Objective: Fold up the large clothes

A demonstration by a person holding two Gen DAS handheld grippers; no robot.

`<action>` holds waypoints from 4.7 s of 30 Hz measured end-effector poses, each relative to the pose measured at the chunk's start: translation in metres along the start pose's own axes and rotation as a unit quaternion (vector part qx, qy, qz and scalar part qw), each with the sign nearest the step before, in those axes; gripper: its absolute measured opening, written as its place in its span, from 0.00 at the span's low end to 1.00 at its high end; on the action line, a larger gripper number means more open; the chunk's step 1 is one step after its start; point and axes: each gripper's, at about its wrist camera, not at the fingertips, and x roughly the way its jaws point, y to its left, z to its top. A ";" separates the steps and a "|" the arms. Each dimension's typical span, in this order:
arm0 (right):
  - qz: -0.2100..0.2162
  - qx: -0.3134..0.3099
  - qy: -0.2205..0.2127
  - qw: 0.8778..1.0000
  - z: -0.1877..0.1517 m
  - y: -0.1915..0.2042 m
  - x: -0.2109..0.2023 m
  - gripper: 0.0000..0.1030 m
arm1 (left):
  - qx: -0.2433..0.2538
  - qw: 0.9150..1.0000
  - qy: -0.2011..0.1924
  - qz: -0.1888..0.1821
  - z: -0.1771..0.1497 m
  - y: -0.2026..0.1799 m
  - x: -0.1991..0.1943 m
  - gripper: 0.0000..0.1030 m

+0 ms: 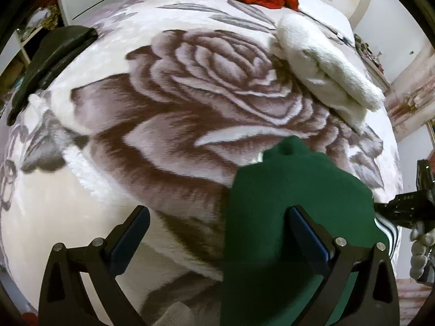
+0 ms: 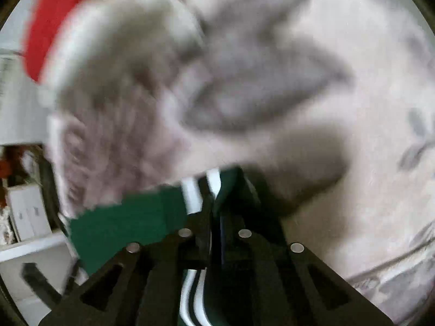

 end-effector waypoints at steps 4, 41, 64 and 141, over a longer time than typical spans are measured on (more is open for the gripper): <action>-0.062 -0.039 0.005 0.997 -0.007 0.025 -0.031 0.60 | -0.011 0.996 -0.020 0.089 -0.001 0.032 -0.020 1.00; -0.157 -0.451 0.279 0.833 -0.100 0.370 0.130 0.66 | -0.095 0.983 0.053 0.147 -0.050 0.101 0.019 1.00; 0.025 -0.132 0.056 0.989 0.018 0.059 -0.084 0.71 | -0.006 0.998 0.019 0.053 0.028 0.000 0.043 1.00; 0.086 -0.062 -0.002 0.994 -0.073 -0.050 -0.042 0.02 | 0.035 0.987 0.008 0.158 -0.099 -0.048 -0.021 1.00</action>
